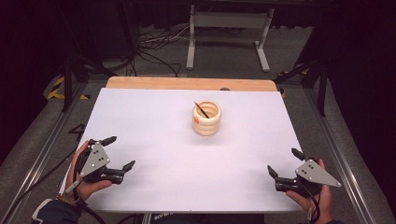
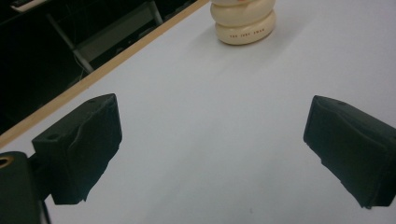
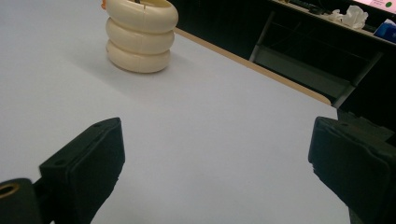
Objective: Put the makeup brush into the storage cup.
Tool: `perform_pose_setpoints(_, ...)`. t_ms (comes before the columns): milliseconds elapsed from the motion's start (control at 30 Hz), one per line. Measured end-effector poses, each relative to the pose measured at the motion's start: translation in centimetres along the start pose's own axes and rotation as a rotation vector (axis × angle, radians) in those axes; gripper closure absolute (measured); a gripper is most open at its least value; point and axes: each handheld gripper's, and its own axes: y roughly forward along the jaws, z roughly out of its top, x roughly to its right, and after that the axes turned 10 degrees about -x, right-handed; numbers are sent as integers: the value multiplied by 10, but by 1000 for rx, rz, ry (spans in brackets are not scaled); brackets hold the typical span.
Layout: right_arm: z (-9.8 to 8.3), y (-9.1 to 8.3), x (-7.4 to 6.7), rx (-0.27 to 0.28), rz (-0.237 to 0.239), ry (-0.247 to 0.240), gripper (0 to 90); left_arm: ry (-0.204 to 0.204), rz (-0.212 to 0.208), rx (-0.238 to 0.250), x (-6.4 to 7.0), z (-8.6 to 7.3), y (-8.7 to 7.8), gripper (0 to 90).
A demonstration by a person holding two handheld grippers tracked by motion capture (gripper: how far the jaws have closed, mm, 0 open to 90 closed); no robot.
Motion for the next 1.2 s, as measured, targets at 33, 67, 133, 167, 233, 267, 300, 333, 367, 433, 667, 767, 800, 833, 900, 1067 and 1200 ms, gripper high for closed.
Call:
perform_pose_setpoints(33, 0, 0, 0, -1, 1, 0, 44, -7, -2, -3, 0, -2, 0, 50)
perform_pose_setpoints(67, 0, 0, 0, -1, 0, 0, 44, -9, -3, -4, 0, -4, 0, 50)
perform_pose_setpoints(133, 0, 1, 0, -1, 0, 2, 44, -20, -8, -13, 0, -10, 0, 51)
perform_pose_setpoints(167, 0, 1, 0, -3, 1, 2, 44, -29, -12, -13, 0, -13, 0, 51)
perform_pose_setpoints(233, 0, 1, 0, -4, 2, 1, 44, -46, -20, -19, 0, -18, 0, 52)
perform_pose_setpoints(267, 0, 1, 0, -3, 1, 0, 44, -46, -20, -19, 0, -18, 0, 52)
perform_pose_setpoints(300, 0, 1, 0, -3, 3, 1, 44, -63, -28, -19, 0, -22, 0, 53)
perform_pose_setpoints(333, 0, 2, 0, -4, 2, 2, 44, -77, -34, -16, 0, -24, 0, 53)
perform_pose_setpoints(367, 0, 2, 0, -6, 2, 2, 44, -81, -36, -20, 1, -26, 0, 53)
perform_pose_setpoints(433, 0, 2, 0, -6, 4, 5, 44, -89, -35, -21, 2, -28, 1, 53)
perform_pose_setpoints(667, -2, 3, 0, -12, 5, 2, 44, -163, -46, -53, 10, -46, 3, 57)
perform_pose_setpoints(767, -3, 3, -1, -14, 6, -5, 44, -176, -39, -32, 9, -47, 0, 57)
perform_pose_setpoints(800, -3, 2, -1, -12, 7, -6, 44, -186, -43, -27, 9, -47, 0, 62)
perform_pose_setpoints(833, -3, 3, -1, -12, 8, -6, 44, -185, -42, -28, 9, -47, 0, 63)
perform_pose_setpoints(900, -3, 3, -1, -12, 9, -10, 44, -181, -47, -27, 10, -47, 0, 63)
perform_pose_setpoints(1067, -1, 3, -2, -7, 8, -16, 44, -168, -44, -14, 10, -47, -3, 65)
perform_pose_setpoints(1200, -2, 4, -5, -20, 9, -31, 44, -147, -52, -7, 13, -45, -5, 65)
